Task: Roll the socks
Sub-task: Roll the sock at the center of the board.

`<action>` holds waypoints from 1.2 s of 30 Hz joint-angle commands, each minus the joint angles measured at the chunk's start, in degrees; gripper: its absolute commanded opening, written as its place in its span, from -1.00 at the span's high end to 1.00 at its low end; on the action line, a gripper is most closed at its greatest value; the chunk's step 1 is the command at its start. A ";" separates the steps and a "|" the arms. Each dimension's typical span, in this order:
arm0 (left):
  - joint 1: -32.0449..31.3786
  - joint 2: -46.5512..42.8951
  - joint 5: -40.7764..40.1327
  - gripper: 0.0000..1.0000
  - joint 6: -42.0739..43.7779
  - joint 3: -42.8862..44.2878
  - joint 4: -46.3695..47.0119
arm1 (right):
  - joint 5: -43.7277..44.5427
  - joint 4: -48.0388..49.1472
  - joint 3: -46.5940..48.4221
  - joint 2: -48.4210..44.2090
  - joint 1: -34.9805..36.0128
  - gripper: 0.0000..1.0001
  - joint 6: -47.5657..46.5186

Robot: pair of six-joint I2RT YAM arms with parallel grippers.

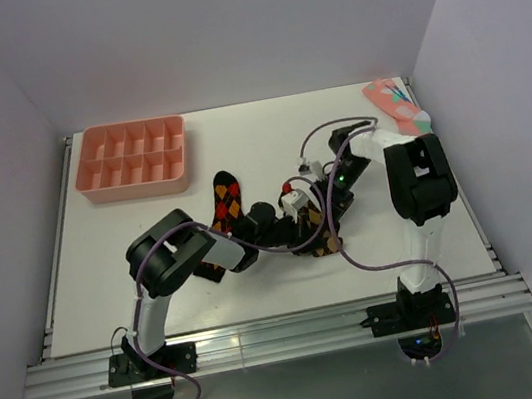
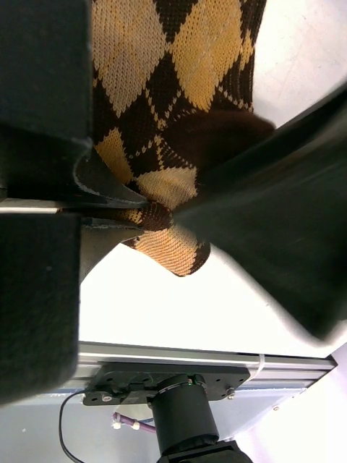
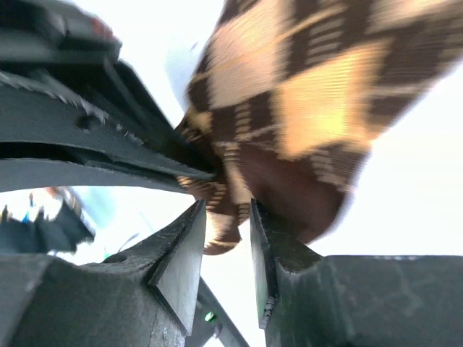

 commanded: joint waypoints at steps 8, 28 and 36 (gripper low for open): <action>-0.58 0.38 -2.40 0.99 1.01 1.38 -11.82 | -0.86 8.62 4.71 -5.52 -7.09 0.10 7.54; -0.58 -1.12 -3.10 0.99 1.63 1.11 -12.44 | 2.04 4.94 2.60 1.33 -7.00 -0.06 6.48; -0.58 -0.15 -2.75 0.99 1.63 2.60 -13.05 | 1.16 4.32 3.04 3.18 -6.22 -0.08 6.31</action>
